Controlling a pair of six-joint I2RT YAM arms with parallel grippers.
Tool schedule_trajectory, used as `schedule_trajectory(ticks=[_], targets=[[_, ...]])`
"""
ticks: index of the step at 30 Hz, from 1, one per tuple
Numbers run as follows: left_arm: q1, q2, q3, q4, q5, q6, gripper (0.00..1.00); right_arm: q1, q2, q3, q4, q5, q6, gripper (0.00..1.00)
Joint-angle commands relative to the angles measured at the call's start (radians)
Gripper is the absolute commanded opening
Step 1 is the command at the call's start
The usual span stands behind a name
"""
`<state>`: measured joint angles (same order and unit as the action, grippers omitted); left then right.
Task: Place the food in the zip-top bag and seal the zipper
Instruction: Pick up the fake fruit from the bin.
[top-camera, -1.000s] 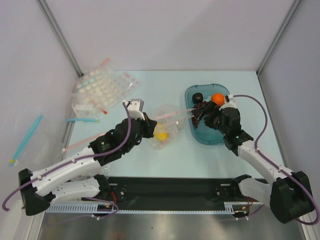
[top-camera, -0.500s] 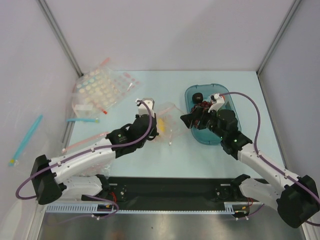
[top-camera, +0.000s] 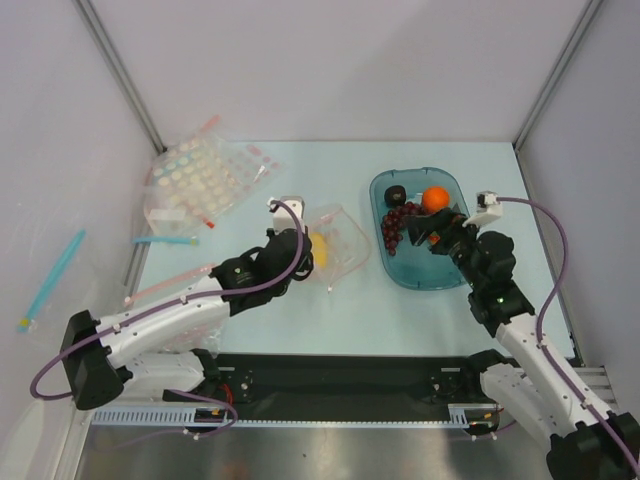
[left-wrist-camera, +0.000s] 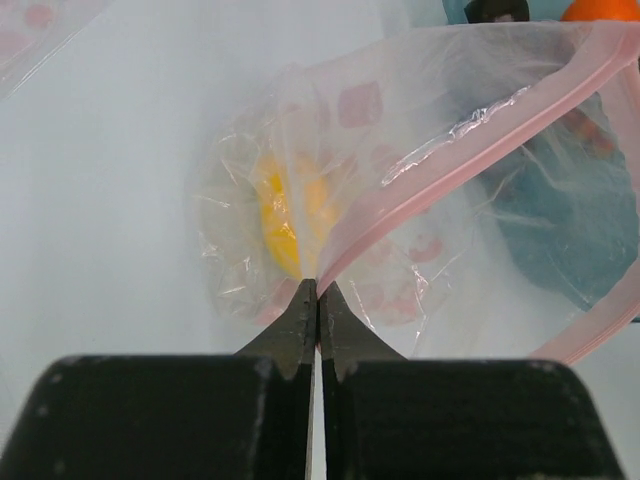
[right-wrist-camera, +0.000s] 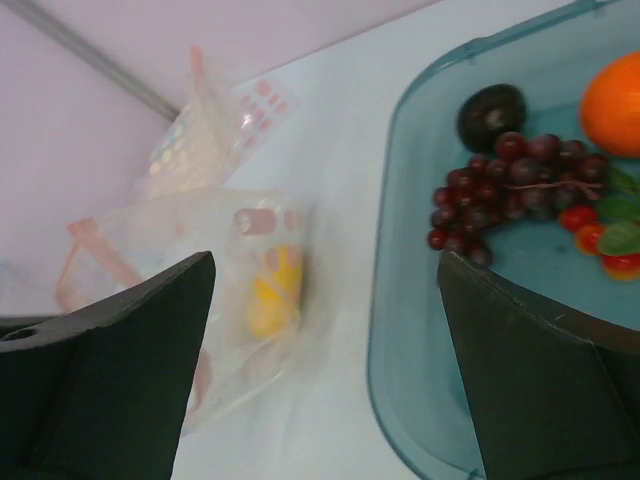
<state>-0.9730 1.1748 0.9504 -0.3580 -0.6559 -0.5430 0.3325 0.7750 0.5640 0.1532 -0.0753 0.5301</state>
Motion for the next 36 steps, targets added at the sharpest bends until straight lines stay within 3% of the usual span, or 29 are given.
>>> schedule_trajectory(ticks=[1, 9, 18, 36], targets=[[0.007, -0.043, 0.030, 0.001, -0.031, -0.009, 0.00, -0.056, -0.031, -0.023, -0.016, 0.104, 0.074, 0.99], [0.007, -0.075, 0.018, 0.002, -0.030, -0.009, 0.00, -0.139, 0.176, 0.025, -0.115, 0.316, 0.180, 0.86], [0.007, -0.083, 0.014, 0.002, -0.028, -0.015, 0.00, -0.148, 0.429, 0.146, -0.112, 0.480, 0.154, 0.72], [0.008, -0.075, 0.021, -0.006, -0.017, -0.018, 0.00, -0.187, 0.883, 0.336, -0.035, 0.447, 0.105, 0.63]])
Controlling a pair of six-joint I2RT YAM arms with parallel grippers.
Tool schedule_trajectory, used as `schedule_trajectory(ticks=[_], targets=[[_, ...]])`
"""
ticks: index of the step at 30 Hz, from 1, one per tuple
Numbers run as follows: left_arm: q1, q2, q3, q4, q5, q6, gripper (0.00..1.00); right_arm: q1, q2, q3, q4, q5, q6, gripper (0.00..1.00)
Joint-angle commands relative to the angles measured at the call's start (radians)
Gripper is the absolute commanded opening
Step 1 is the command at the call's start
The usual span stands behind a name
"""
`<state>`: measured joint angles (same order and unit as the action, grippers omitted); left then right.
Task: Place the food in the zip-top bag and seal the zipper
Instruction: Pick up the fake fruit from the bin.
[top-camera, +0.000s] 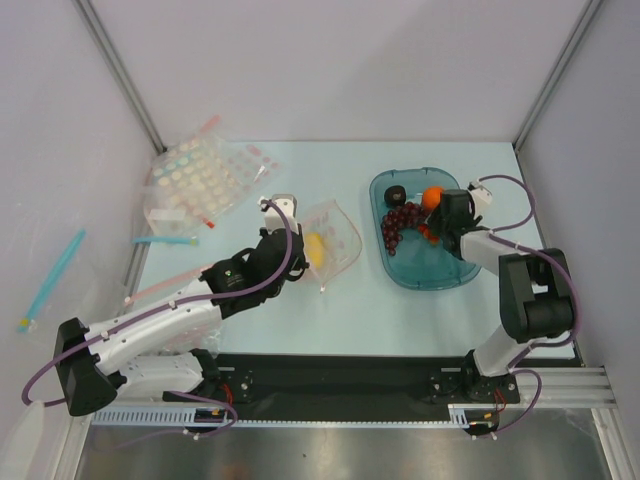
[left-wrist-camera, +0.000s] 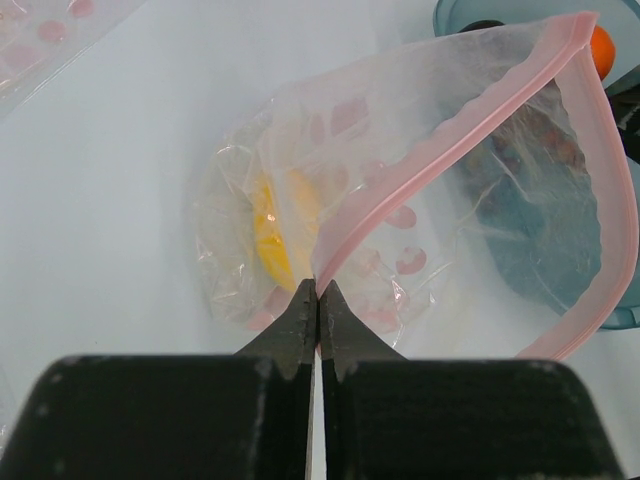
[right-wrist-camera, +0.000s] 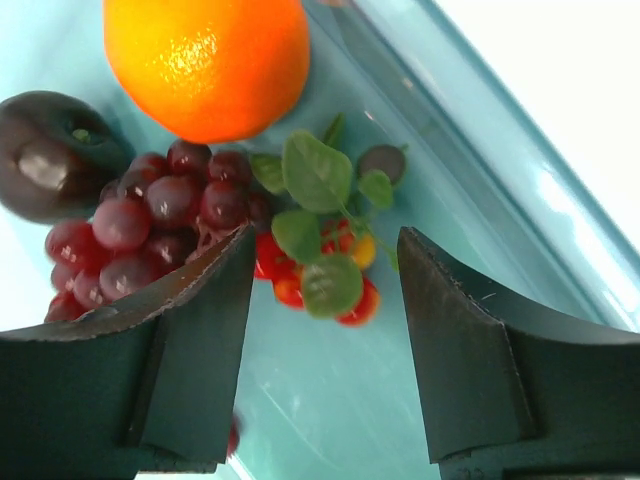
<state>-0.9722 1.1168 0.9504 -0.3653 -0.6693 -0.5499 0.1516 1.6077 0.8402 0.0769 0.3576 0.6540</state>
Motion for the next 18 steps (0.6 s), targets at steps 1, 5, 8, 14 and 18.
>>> schedule_trajectory(ticks=[1, 5, 8, 14, 18], targets=[[0.006, -0.015, 0.024, 0.002, -0.004, -0.012, 0.00, -0.007, 0.064, 0.068, 0.041, 0.008, -0.016, 0.63], [0.006, -0.012, 0.022, 0.000, -0.004, -0.012, 0.00, -0.012, 0.118, 0.102, 0.000, 0.015, 0.007, 0.48], [0.006, -0.012, 0.021, 0.002, -0.009, -0.010, 0.00, -0.015, 0.120, 0.094, -0.005, 0.012, 0.038, 0.13], [0.006, 0.003, 0.028, 0.000, -0.009, -0.007, 0.00, -0.004, 0.038, 0.045, 0.014, 0.004, 0.058, 0.00], [0.006, 0.003, 0.030, -0.004, -0.010, -0.007, 0.00, 0.008, -0.060, -0.004, 0.021, 0.000, 0.059, 0.00]])
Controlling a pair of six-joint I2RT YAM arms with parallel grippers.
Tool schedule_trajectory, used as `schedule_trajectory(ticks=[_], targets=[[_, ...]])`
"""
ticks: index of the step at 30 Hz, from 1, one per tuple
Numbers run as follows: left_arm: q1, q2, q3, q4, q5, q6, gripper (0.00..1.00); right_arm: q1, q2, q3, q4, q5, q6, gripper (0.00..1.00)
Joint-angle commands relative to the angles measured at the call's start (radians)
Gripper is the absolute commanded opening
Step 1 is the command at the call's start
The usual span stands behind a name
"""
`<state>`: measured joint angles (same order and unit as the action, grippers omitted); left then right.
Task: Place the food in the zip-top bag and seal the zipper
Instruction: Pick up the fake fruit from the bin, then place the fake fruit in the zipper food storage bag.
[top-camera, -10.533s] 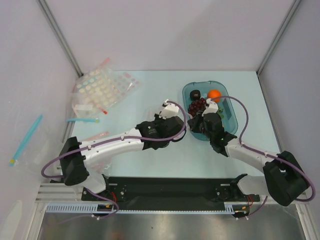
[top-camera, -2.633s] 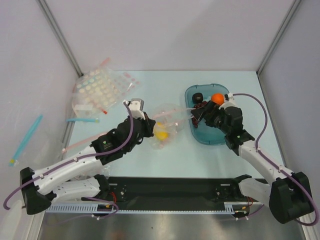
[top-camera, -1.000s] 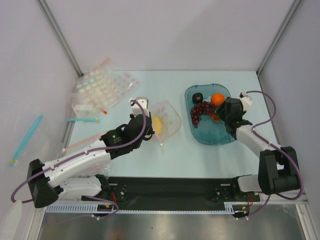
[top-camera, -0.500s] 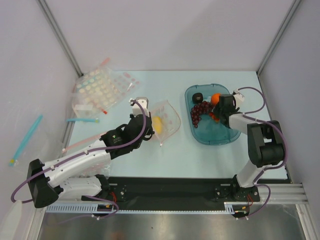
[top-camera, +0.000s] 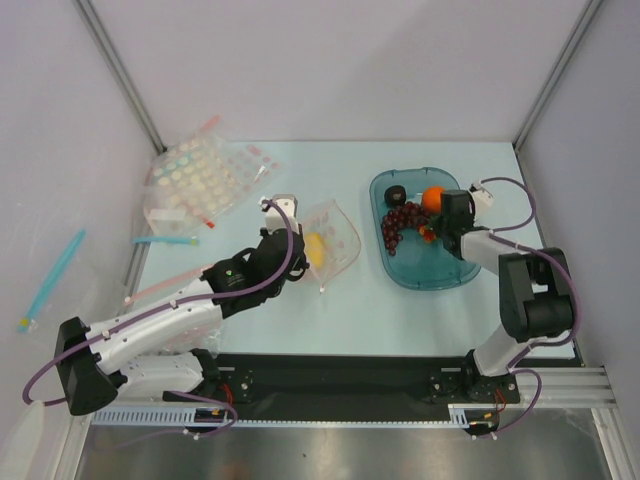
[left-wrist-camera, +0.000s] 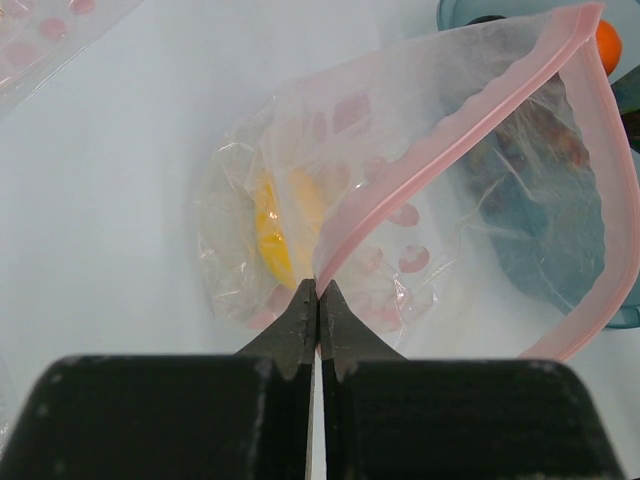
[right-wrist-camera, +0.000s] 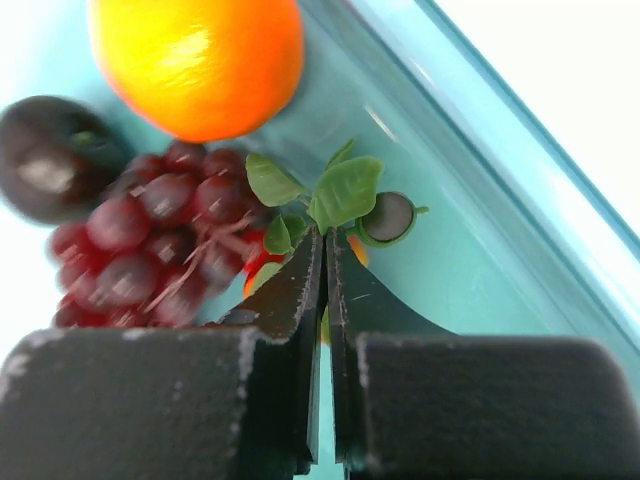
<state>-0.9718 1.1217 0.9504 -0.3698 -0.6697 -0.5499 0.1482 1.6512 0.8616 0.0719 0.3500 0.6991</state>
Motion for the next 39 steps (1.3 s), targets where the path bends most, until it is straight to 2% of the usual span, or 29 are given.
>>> schedule_trajectory(ticks=[1, 7, 10, 20, 25, 32, 39], targets=[[0.005, -0.003, 0.028, 0.002, -0.011, -0.008, 0.00, 0.016, -0.131, -0.036, 0.031, -0.006, 0.013, 0.00], [0.005, -0.016, 0.024, 0.008, -0.004, -0.005, 0.00, 0.123, -0.368, -0.088, 0.038, 0.017, -0.052, 0.00], [0.007, -0.017, 0.019, 0.019, 0.008, -0.001, 0.00, 0.169, -0.493, -0.116, 0.069, -0.026, -0.101, 0.00], [0.005, -0.010, 0.022, 0.017, 0.005, 0.002, 0.00, 0.323, -0.770, -0.228, 0.351, -0.428, -0.324, 0.00], [0.007, -0.003, 0.024, 0.012, -0.001, 0.004, 0.00, 0.425, -0.794, -0.260, 0.466, -0.606, -0.412, 0.00], [0.007, -0.008, 0.027, 0.011, 0.004, 0.004, 0.00, 0.490, -0.780, -0.279, 0.532, -0.683, -0.454, 0.00], [0.005, -0.025, 0.021, 0.019, 0.050, 0.001, 0.00, 0.553, -0.717, -0.230, 0.491, -0.706, -0.503, 0.00]])
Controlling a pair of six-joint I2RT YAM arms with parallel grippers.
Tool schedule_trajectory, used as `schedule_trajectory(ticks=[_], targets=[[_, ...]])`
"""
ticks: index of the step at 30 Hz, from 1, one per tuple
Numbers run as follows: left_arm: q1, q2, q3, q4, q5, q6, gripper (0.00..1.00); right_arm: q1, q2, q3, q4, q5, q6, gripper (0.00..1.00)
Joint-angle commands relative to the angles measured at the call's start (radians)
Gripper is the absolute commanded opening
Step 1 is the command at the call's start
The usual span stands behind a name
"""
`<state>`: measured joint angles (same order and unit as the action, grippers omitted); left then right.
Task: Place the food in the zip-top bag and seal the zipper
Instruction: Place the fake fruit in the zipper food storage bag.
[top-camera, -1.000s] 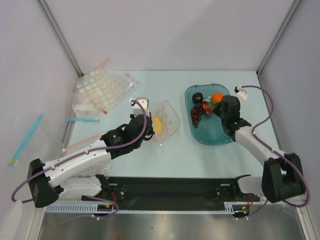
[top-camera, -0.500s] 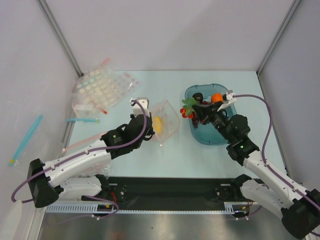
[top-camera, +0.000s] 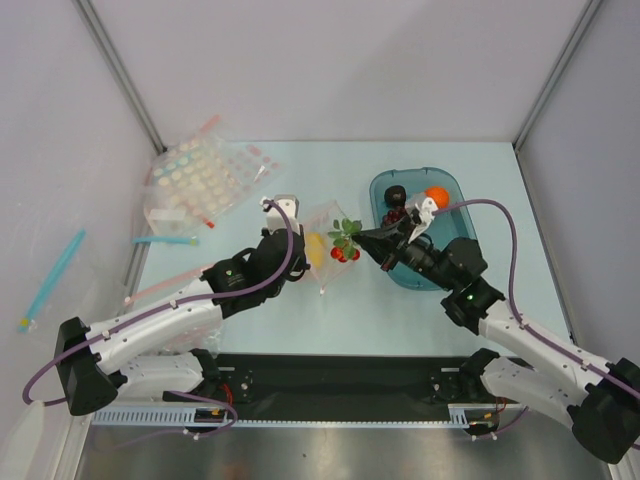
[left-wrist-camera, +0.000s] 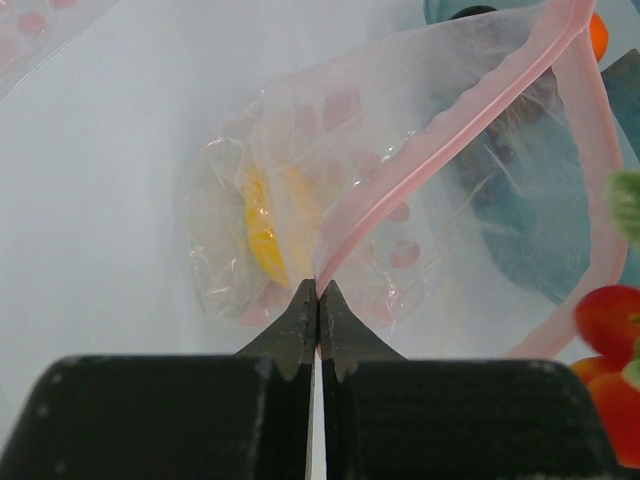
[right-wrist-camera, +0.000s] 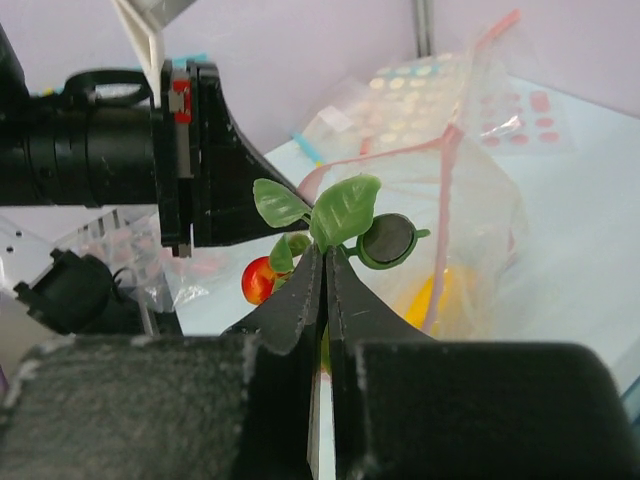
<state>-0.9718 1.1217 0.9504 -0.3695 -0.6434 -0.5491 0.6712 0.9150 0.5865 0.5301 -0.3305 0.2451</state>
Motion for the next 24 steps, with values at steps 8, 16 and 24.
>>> schedule_trajectory(ticks=[8, 16, 24], targets=[[0.005, -0.075, -0.013, 0.098, 0.143, 0.043, 0.00, 0.094, 0.130, 0.125, -0.080, 0.188, -0.081, 0.00], [0.007, -0.120, -0.042, 0.130, 0.160, 0.038, 0.00, 0.096, 0.225, 0.193, -0.167, 0.274, -0.075, 0.42], [0.007, -0.054, -0.002, 0.066, 0.097, 0.015, 0.00, 0.096, 0.125, 0.139, -0.136, 0.303, -0.079, 0.72]])
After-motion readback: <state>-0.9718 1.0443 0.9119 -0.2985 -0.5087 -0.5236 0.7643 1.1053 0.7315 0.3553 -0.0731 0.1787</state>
